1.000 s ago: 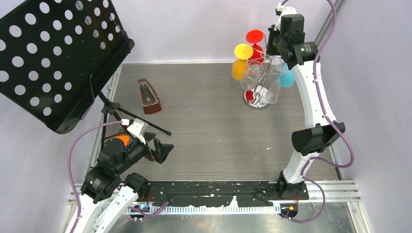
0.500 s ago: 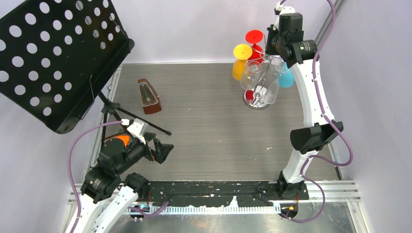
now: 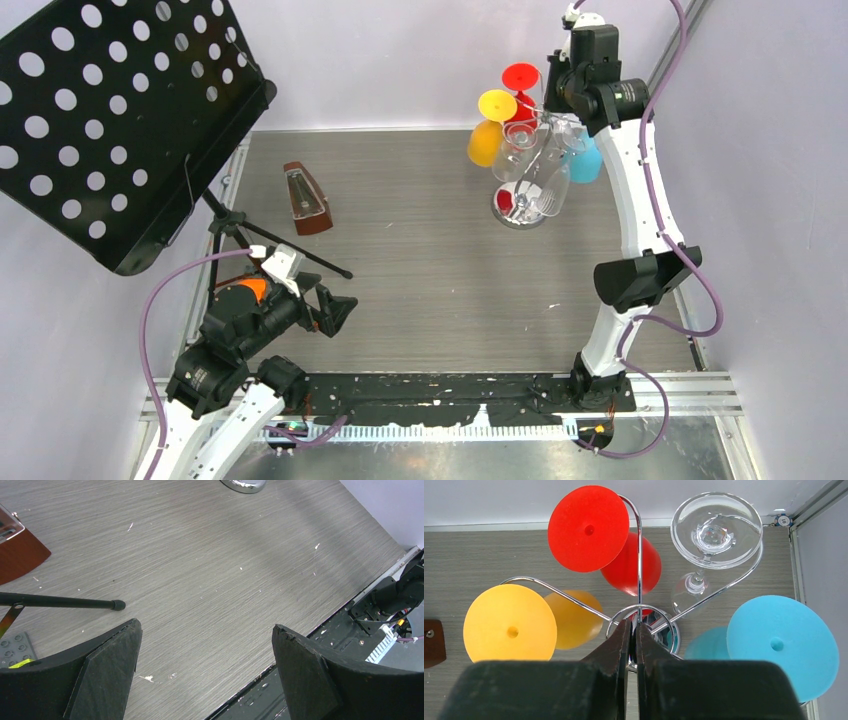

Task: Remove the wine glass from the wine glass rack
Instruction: Pick up the wine rack from the center of the board.

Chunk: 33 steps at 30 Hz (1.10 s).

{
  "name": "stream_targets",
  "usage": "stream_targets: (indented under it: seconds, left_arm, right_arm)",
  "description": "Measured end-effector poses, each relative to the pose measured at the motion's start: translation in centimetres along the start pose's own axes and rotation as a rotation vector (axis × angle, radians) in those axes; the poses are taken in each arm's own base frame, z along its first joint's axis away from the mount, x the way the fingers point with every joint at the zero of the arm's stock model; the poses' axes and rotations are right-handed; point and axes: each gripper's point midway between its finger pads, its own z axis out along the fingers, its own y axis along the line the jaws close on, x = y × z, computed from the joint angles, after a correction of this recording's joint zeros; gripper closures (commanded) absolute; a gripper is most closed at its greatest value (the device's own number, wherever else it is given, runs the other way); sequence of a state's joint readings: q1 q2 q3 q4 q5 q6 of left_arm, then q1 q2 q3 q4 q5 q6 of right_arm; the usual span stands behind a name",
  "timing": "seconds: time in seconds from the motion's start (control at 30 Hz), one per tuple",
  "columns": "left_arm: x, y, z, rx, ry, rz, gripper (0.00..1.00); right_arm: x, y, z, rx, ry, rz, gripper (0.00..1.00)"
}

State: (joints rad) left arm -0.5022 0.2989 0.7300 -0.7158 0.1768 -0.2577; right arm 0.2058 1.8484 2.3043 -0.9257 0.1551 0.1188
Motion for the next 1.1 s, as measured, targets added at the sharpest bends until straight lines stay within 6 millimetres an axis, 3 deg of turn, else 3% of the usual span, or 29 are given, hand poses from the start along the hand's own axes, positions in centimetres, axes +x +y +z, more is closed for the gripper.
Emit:
stream_targets:
  seconds: [0.4,1.1]
  left_arm:
    - [0.0,0.0,0.0,0.000,0.000,0.000,0.01]
    - [0.0,0.0,0.0,0.000,0.000,0.000,0.01]
  right_arm:
    - [0.3,1.5,-0.6,-0.030,0.016,-0.005,0.94]
    - [0.8,8.2,-2.6,-0.148,0.003,-0.108,0.94]
